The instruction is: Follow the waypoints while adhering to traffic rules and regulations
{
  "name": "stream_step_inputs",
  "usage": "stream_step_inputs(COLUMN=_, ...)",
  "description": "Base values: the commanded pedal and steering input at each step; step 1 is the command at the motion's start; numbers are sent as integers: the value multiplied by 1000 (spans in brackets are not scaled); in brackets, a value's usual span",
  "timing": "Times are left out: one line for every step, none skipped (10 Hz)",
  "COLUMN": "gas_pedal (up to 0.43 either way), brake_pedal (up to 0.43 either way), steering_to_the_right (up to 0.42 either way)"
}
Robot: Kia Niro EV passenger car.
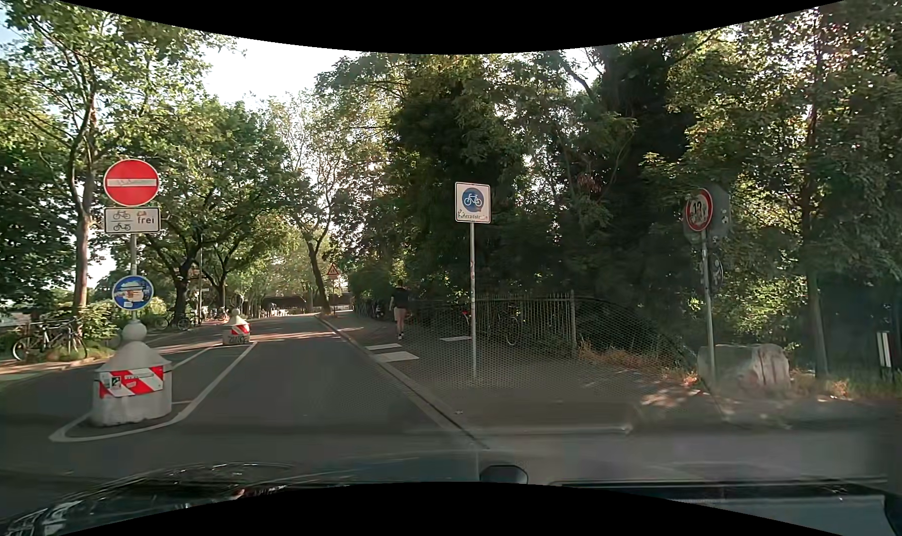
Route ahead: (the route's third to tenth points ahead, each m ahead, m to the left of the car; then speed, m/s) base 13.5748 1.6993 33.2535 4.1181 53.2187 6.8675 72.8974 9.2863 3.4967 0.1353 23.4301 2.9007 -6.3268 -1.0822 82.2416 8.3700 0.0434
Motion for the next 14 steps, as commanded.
stream_step_inputs(gas_pedal=8, brake_pedal=0, steering_to_the_right=690)
stream_step_inputs(gas_pedal=220, brake_pedal=0, steering_to_the_right=690)
stream_step_inputs(gas_pedal=248, brake_pedal=0, steering_to_the_right=687)
stream_step_inputs(gas_pedal=260, brake_pedal=0, steering_to_the_right=679)
stream_step_inputs(gas_pedal=268, brake_pedal=0, steering_to_the_right=671)
stream_step_inputs(gas_pedal=268, brake_pedal=0, steering_to_the_right=669)
stream_step_inputs(gas_pedal=268, brake_pedal=0, steering_to_the_right=669)
stream_step_inputs(gas_pedal=268, brake_pedal=0, steering_to_the_right=675)
stream_step_inputs(gas_pedal=169, brake_pedal=0, steering_to_the_right=686)
stream_step_inputs(gas_pedal=0, brake_pedal=0, steering_to_the_right=694)
stream_step_inputs(gas_pedal=0, brake_pedal=0, steering_to_the_right=700)
stream_step_inputs(gas_pedal=0, brake_pedal=0, steering_to_the_right=709)
stream_step_inputs(gas_pedal=0, brake_pedal=0, steering_to_the_right=722)
stream_step_inputs(gas_pedal=0, brake_pedal=0, steering_to_the_right=735)
